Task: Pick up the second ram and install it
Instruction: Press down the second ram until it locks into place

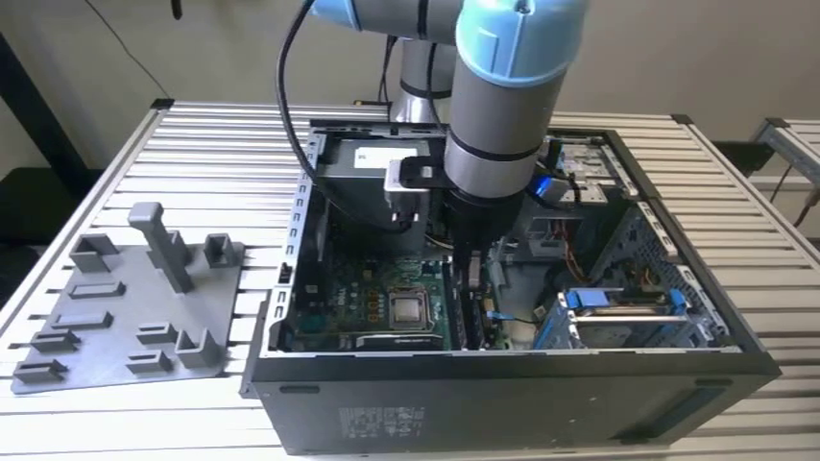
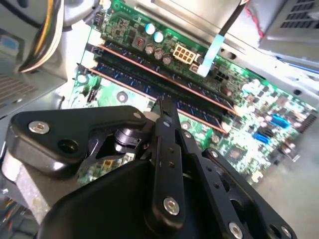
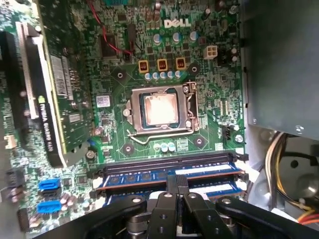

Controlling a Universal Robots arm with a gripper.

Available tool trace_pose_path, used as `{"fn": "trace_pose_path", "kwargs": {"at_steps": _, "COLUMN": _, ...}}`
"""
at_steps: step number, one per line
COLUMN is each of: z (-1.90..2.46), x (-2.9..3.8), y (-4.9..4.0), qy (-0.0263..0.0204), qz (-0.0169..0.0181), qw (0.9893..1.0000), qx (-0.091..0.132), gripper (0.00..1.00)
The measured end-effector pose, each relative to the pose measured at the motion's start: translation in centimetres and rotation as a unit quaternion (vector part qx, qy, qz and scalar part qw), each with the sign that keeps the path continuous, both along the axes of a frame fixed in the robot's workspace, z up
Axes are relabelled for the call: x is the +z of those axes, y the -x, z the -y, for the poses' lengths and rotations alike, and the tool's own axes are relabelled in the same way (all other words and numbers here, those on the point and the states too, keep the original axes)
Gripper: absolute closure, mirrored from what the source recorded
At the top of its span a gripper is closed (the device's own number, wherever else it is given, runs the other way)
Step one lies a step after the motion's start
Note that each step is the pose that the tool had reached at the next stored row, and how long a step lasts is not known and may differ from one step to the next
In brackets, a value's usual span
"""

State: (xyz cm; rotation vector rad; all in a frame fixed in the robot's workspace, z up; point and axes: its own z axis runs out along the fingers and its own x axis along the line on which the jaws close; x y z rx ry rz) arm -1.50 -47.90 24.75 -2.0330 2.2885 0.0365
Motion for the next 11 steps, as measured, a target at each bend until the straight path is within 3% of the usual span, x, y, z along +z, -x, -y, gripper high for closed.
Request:
{"fn": "trace_pose_path", "kwargs": {"at_steps": 4, "z": 0.0, "x": 1.75, "y": -0.01, "qy": -0.0001, "qz": 0.0, "qw": 1.0, "qx": 0.0, "gripper": 0.89}}
{"fn": "trace_pose_path", "kwargs": {"at_steps": 11, "z": 0.0, "x": 1.82, "y": 0.0, "qy": -0.0001, "qz": 0.0, "qw": 1.0, "qx": 0.0, "gripper": 0.89}}
